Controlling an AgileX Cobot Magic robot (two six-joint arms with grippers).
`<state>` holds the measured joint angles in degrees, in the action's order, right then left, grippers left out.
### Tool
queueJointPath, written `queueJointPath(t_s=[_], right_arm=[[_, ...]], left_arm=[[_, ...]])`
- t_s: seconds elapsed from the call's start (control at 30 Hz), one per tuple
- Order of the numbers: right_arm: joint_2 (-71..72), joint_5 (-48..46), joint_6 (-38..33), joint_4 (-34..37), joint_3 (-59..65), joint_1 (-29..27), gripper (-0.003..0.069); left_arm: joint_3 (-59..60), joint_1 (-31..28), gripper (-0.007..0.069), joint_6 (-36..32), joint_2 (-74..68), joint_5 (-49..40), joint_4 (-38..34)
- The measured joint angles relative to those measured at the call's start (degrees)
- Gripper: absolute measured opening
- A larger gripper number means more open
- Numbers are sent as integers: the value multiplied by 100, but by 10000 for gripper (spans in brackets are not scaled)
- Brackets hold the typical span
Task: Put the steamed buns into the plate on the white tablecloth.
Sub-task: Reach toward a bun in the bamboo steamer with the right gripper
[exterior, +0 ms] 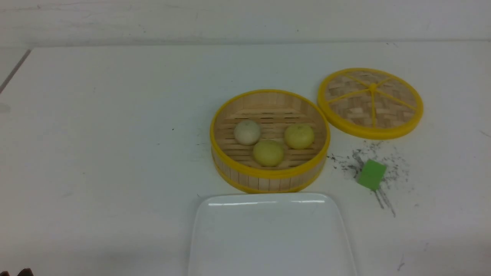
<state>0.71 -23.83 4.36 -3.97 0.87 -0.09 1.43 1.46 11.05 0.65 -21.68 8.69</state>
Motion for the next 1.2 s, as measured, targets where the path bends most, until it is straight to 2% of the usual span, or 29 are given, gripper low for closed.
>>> queueJointPath(t_s=[0.57,0.63,0.73,0.77,0.83,0.9,1.03,1.2], right_arm=[[0,0,0,-61,0,0,240],[0,127,137,-50,13,0,240],[0,703,1193,1168,58,0,240],[0,805,1388,1280,58,0,240],[0,1374,2460,2620,58,0,240],[0,1564,2830,3177,58,0,240],[0,1646,3017,3461,58,0,240],[0,1700,3049,3478,58,0,240]], left_arm=[[0,0,241,0,0,0,32],[0,0,241,308,0,0,-202],[0,0,241,1336,0,12,-1383],[0,0,241,1416,0,12,-1578],[0,0,241,2464,0,-15,-2715],[12,0,241,2975,0,-43,-3329],[17,0,241,3453,0,-43,-3765],[17,0,241,3492,0,-53,-3637]])
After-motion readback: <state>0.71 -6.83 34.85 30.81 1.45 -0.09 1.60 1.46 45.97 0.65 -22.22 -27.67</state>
